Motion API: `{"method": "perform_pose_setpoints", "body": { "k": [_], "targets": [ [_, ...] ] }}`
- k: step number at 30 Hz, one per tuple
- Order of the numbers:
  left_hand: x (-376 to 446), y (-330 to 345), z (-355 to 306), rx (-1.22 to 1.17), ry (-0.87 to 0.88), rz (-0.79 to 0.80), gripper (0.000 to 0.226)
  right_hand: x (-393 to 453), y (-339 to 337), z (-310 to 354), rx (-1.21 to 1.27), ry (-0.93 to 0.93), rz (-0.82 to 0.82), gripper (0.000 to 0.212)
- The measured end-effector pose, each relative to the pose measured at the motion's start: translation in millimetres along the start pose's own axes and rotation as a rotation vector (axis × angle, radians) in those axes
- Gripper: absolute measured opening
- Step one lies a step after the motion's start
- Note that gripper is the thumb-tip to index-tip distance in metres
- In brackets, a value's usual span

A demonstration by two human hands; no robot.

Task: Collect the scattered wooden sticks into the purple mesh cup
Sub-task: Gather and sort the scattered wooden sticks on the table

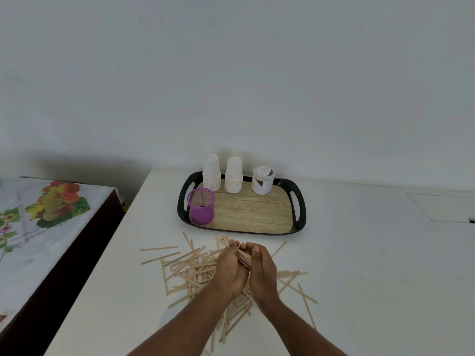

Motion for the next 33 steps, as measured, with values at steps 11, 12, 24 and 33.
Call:
{"method": "perform_pose_setpoints", "body": {
  "k": [11,12,24,33],
  "targets": [
    [-1,-15,-13,-0.024,-0.004,-0.085,0.023,13,-19,-3,-0.376,-0.207,0.295,0.038],
    [-2,-17,-15,-0.020,-0.007,-0.087,0.024,16,-22,-3,-0.415,-0.222,0.325,0.031],
    [-10,-28,-19,0.043,0.026,-0.123,0.026,16,-52,1,-0.463,-0.149,0.161,0.016],
    [-20,-12,-1,0.205,-0.064,0.060,0.053,0,-19,35,-0.400,-0.158,0.150,0.013]
  ]
}}
Point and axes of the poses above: each hand's wrist, its own x-axis towards the middle knuckle, its own y-axis out of the palm, z = x × y, the point moved 4 cm from there along x, towards the middle knuckle, and after that the axes turned 11 degrees about -y, right-handed, at the moved point
